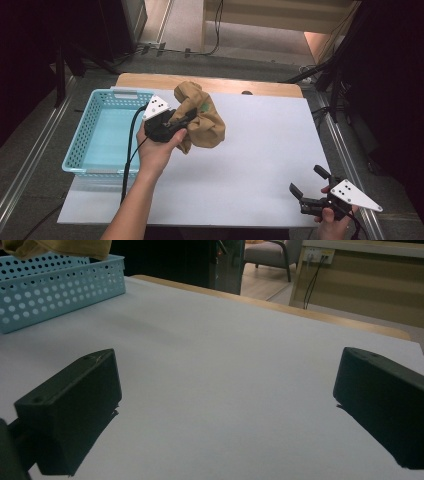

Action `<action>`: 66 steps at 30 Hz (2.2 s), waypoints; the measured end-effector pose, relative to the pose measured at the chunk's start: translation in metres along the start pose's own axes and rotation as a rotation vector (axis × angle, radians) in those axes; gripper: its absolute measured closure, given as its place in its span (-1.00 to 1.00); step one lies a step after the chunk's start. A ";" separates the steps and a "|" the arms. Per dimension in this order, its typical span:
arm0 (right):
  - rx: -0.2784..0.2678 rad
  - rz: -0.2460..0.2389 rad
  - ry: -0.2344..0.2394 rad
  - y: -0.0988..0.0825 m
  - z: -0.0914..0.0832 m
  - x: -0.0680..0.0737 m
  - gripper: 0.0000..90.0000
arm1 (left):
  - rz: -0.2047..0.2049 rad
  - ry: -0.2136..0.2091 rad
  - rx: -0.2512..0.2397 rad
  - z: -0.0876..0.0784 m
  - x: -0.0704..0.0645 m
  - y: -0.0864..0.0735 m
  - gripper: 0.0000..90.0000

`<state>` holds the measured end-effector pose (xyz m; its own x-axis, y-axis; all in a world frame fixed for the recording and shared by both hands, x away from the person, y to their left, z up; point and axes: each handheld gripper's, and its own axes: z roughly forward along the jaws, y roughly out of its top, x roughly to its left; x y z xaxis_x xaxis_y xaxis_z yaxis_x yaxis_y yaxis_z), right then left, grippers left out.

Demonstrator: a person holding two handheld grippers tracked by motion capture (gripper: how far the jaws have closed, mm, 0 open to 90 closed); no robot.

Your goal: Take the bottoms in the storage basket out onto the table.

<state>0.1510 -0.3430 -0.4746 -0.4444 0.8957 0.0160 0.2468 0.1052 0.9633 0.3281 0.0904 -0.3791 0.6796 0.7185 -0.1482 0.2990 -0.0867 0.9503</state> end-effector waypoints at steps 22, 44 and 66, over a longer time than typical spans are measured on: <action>0.000 0.001 0.001 0.000 0.000 0.000 -1.00 | 0.018 -0.044 0.065 0.026 -0.019 -0.021 0.52; 0.005 0.002 0.004 -0.001 0.001 0.001 -1.00 | 0.007 -0.076 0.126 0.047 -0.027 -0.047 0.52; 0.006 0.002 0.005 -0.001 0.001 0.000 -1.00 | 0.018 -0.095 0.196 0.064 -0.035 -0.066 0.52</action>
<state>0.1518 -0.3422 -0.4756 -0.4480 0.8938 0.0188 0.2525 0.1063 0.9617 0.3276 0.0266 -0.4544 0.7432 0.6482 -0.1655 0.4046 -0.2384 0.8829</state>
